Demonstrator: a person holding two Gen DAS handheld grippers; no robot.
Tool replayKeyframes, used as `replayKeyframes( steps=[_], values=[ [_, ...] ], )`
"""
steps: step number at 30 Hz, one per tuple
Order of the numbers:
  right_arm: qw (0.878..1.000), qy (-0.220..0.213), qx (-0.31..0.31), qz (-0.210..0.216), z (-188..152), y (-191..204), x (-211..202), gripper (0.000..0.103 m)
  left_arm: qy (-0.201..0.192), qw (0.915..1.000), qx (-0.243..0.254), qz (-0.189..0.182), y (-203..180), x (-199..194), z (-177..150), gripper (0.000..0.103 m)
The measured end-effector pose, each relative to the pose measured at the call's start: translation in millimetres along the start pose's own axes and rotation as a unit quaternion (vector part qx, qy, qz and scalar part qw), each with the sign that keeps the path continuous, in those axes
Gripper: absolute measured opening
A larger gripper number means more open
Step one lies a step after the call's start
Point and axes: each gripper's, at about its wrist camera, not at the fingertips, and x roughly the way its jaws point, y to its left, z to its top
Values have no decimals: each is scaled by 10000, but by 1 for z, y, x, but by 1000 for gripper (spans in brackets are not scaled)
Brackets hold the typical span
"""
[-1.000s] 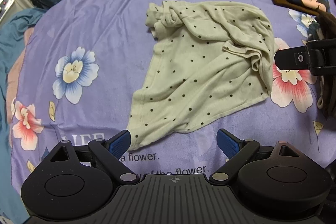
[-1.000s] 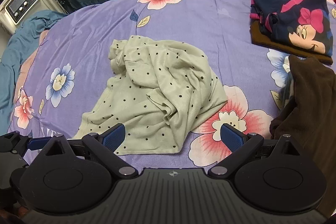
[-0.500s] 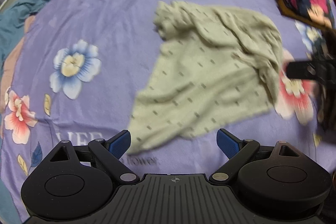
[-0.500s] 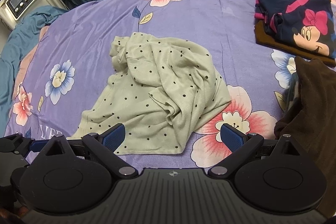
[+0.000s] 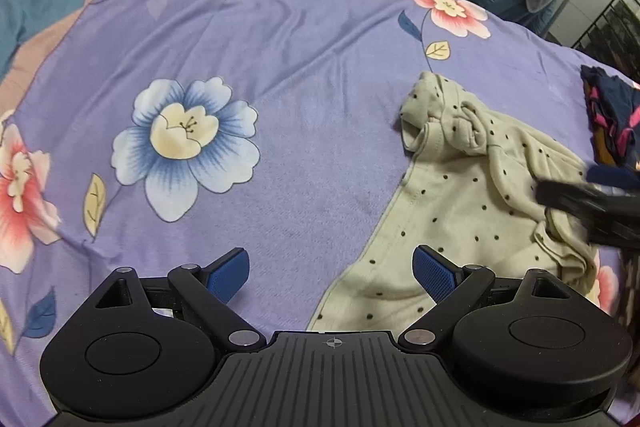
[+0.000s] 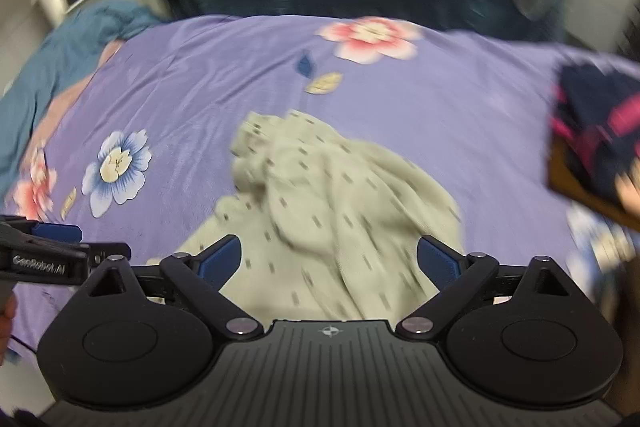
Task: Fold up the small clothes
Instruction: 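Grasp the shirt edge with the left gripper while the right gripper grasps another edge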
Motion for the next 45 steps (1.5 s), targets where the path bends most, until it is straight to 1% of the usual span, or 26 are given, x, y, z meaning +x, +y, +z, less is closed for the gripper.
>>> replayKeyframes(
  steps=[1, 4, 5, 6, 7, 8, 10, 11, 12, 14, 16, 19, 22, 24, 26, 29, 31, 33, 34, 35, 36, 37, 38, 40, 41, 45],
  values=[
    [9999, 8, -167, -6, 7, 7, 13, 84, 32, 10000, -39, -21, 1, 2, -1, 103],
    [9988, 18, -482, -7, 23, 26, 47, 80, 142, 9998, -118, -87, 5, 8, -4, 103],
    [9982, 23, -597, -105, 26, 31, 58, 79, 178, 9997, -126, -90, 6, 10, -5, 103],
    [9970, 93, -711, -294, 29, 36, 69, 71, 205, 9997, -125, -88, 7, 12, -5, 103],
    [9956, 182, -756, -522, 32, 39, 77, 54, 212, 9997, -121, -83, 8, 13, -4, 103],
    [9954, 238, -706, -609, 33, 37, 80, 44, 199, 9997, -120, -90, 10, 14, -3, 103],
    [9987, 128, -355, -339, 30, 26, 67, 20, 149, 9997, -132, -122, 11, 15, 2, 103],
    [9993, 24, -231, -302, 29, 20, 57, 12, 109, 9997, -147, -149, 11, 15, 5, 103],
    [9992, -125, -108, -360, 28, 13, 43, 10, 48, 9997, -174, -183, 11, 16, 10, 103],
    [9975, -460, 188, -495, 25, -5, 6, 9, -109, 9992, -241, -302, 9, 16, 21, 103],
    [9946, -625, 497, -664, 15, -29, -30, 9, -241, 9983, -282, -452, 3, 18, 33, 103],
    [9886, -602, 1068, -878, -11, -65, -76, 8, -278, 9969, -99, -732, -16, 30, 52, 103],
    [9824, -504, 1364, -1171, -46, -84, -105, 8, -351, 9933, 455, -999, -47, 47, 63, 103],
    [9754, -404, 1782, -1235, -70, -95, -115, 8, -326, 9870, 1059, -1168, -71, 59, 63, 103],
    [9666, -357, 2225, -1220, -86, -101, -119, 8, -226, 9809, 1513, -1199, -90, 67, 59, 103],
    [9602, -457, 2442, -1275, -96, -95, -121, 8, -129, 9804, 1566, -1186, -101, 75, 56, 103],
    [9607, -482, 2406, -1295, -97, -90, -120, 8, -330, 9796, 1534, -1258, -104, 71, 56, 103],
    [9587, -433, 2469, -1344, -97, -88, -115, 8, -298, 9795, 1497, -1318, -109, 70, 60, 103],
    [9560, -436, 2584, -1322, -98, -86, -116, 8, -243, 9796, 1471, -1344, -110, 70, 61, 99],
    [9546, -441, 2649, -1287, -100, -86, -116, 8, -126, 9802, 1482, -1305, -111, 72, 61, 77],
    [9544, -444, 2663, -1272, -102, -85, -117, 8, -13, 9805, 1510, -1256, -112, 75, 60, 70],
    [9547, -454, 2652, -1268, -102, -83, -118, 8, -21, 9806, 1538, -1215, -111, 76, 58, 64],
    [9553, -475, 2634, -1255, -103, -80, -119, 8, -92, 9805, 1558, -1197, -110, 73, 57, 52],
    [9564, -520, 2599, -1224, -104, -77, -122, 8, -327, 9801, 1461, -1300, -106, 58, 58, 48],
    [9567, -548, 2580, -1233, -103, -77, -124, 8, -446, 9804, 1315, -1400, -103, 49, 59, 42],
    [9602, -851, 2357, -1232, -94, -74, -138, 8, -774, 9804, 653, -1689, -85, 14, 67, 41]
  ],
)
